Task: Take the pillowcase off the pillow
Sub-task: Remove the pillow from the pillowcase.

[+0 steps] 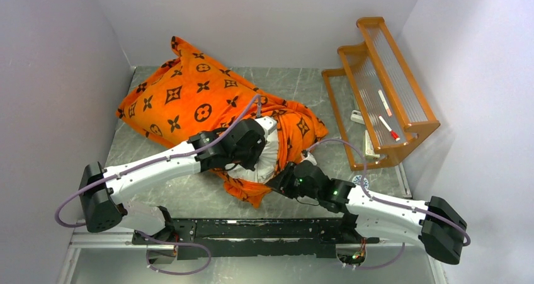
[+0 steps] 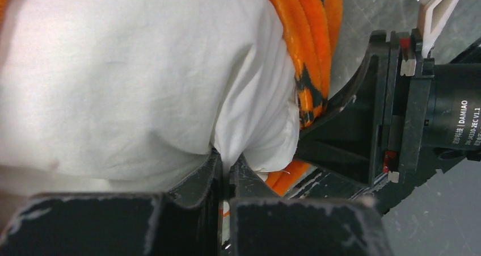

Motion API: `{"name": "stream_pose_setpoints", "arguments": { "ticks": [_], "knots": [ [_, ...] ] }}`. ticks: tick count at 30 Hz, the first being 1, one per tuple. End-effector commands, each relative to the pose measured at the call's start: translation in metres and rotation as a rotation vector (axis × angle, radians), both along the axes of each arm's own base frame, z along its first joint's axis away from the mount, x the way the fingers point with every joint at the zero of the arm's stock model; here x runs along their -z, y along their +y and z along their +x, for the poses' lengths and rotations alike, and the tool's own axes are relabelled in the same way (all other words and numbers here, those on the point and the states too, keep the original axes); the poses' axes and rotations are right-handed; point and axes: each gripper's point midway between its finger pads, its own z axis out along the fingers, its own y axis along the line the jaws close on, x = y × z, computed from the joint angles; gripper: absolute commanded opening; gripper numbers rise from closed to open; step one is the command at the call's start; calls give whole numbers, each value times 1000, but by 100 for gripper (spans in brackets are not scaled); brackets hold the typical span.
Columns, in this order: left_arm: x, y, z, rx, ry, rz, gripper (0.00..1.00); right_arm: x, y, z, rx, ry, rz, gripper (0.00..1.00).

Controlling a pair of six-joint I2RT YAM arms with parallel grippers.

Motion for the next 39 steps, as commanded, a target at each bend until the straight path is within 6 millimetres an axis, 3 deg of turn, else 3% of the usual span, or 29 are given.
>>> {"name": "stream_pose_setpoints", "arguments": {
  "ticks": [1, 4, 8, 14, 16, 20, 22, 28, 32, 34, 37, 38, 39],
  "knots": [
    [-49, -25, 15, -22, -65, -210, 5, -16, 13, -15, -108, -32, 117, 47],
    [-47, -28, 14, -39, -50, -230, 5, -32, 22, -21, -114, -10, 254, 58],
    [-40, -33, 10, -37, -17, -257, 5, -41, 33, -24, -116, 35, 351, 60],
    [-46, -36, 12, -61, -15, -283, 5, -33, 52, -23, -94, 121, 379, 60],
    [-50, -37, 14, -69, -20, -285, 5, -20, 52, -23, -42, 156, 353, 52],
    [-57, -31, 21, -97, -51, -261, 5, 12, 39, -20, 52, 199, 236, 19],
    [-66, -26, 29, -127, -82, -251, 5, 29, 32, -25, 66, 233, 178, 10],
    [-111, -15, 61, -185, -161, -280, 5, 80, 14, -52, -6, 334, 33, 11],
    [-131, -4, 70, -192, -187, -297, 5, 93, 6, -62, -23, 357, 35, 11],
    [-127, 1, 67, -186, -173, -283, 5, 95, 3, -59, -11, 340, 12, 11],
    [-112, -2, 47, -79, -121, -286, 5, 86, 3, -43, 34, 272, 7, 11],
    [-103, -2, 37, -41, -95, -285, 8, 81, 4, -38, 48, 247, 15, 11],
    [-93, -1, 27, -4, -61, -280, 23, 74, 6, -34, 56, 226, 25, 11]
  ]
}}
